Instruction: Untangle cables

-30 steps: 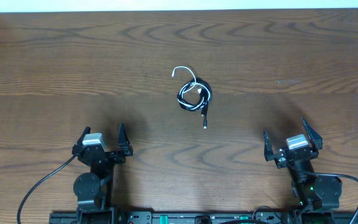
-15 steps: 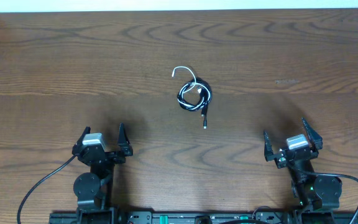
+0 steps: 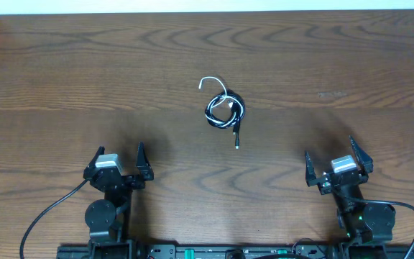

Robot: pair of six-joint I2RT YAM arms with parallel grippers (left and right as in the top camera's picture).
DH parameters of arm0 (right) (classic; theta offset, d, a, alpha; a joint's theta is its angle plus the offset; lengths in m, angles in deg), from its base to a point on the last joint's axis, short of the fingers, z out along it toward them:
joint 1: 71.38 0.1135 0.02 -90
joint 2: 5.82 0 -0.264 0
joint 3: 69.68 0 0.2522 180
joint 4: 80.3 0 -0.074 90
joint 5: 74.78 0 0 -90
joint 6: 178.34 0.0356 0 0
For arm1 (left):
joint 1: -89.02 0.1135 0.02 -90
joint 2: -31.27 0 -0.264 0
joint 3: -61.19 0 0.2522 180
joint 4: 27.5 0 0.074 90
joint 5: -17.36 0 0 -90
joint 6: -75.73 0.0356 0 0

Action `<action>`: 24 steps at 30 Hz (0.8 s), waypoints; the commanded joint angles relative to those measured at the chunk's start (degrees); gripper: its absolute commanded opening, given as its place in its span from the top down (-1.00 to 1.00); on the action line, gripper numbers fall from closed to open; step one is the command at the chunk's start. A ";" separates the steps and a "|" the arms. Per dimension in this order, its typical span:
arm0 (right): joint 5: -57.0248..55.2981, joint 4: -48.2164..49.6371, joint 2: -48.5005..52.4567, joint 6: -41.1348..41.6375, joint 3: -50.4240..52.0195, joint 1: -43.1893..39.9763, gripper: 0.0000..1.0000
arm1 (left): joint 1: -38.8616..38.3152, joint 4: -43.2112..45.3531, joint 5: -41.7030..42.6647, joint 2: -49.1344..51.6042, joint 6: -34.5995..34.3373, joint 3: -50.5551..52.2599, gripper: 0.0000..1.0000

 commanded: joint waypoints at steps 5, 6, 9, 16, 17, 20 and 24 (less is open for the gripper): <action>-0.42 -0.31 -0.26 0.79 0.07 -0.39 -0.98 | -0.02 -2.38 2.21 -0.39 -0.48 0.52 -0.96; -0.42 -0.31 -0.26 0.79 0.07 -0.39 -0.99 | -0.02 -2.38 2.21 -0.39 -0.48 0.52 -0.95; -0.42 -0.31 -0.26 0.79 0.07 -0.39 -0.98 | -0.02 -2.36 2.21 -0.39 -0.48 0.52 -0.95; -0.42 -0.31 -0.26 0.79 0.07 -0.39 -0.99 | -0.02 -2.38 2.21 -0.39 -0.48 0.52 -0.95; -0.42 -0.31 -0.26 0.79 0.07 -0.39 -0.98 | -0.02 -2.38 2.21 -0.39 -0.48 0.52 -0.95; -0.42 -0.31 -0.26 0.79 0.07 -0.39 -0.99 | -0.02 -2.38 2.21 -0.39 -0.48 0.52 -0.95; -0.42 -0.31 -0.26 0.79 0.07 -0.39 -0.98 | -0.02 -2.34 2.19 -0.39 1.86 0.52 -0.96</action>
